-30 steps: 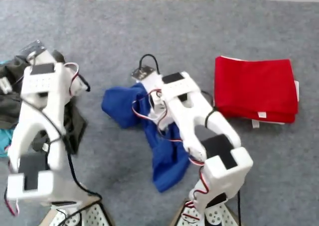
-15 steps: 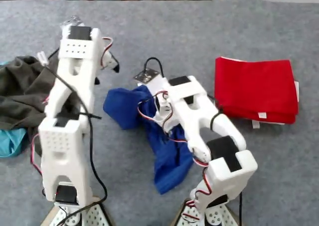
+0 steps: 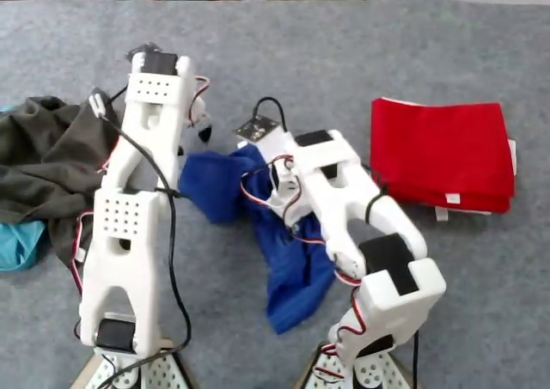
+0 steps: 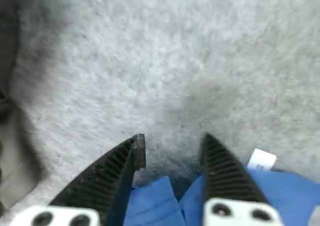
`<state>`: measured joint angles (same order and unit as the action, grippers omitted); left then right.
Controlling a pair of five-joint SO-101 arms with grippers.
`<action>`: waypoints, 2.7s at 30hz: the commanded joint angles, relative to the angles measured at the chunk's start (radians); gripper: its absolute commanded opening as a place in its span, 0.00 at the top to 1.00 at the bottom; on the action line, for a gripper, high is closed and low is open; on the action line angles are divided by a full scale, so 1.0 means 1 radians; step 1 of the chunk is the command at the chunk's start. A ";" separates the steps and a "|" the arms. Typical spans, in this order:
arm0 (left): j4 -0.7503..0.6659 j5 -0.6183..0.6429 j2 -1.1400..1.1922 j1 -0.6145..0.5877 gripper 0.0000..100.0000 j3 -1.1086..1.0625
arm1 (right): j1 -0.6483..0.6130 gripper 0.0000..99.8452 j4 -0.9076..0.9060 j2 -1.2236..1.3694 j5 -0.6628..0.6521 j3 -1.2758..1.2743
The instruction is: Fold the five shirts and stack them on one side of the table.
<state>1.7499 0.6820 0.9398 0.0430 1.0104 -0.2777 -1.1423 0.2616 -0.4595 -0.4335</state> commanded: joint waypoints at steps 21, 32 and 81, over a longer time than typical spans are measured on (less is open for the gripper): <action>0.011 -0.058 -0.127 0.013 0.97 -0.024 | 0.068 0.98 -0.006 0.008 -0.002 -0.096; 0.009 -0.180 -0.586 -0.127 0.97 -0.314 | 0.068 0.60 -0.288 0.007 0.037 0.182; 0.011 0.074 -0.074 0.186 0.95 0.054 | 0.308 0.93 -0.121 -0.487 -0.068 -0.260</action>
<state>1.7499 0.7879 0.9152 0.2102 1.0150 0.0169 -1.2881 -0.2309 -0.5194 -0.6928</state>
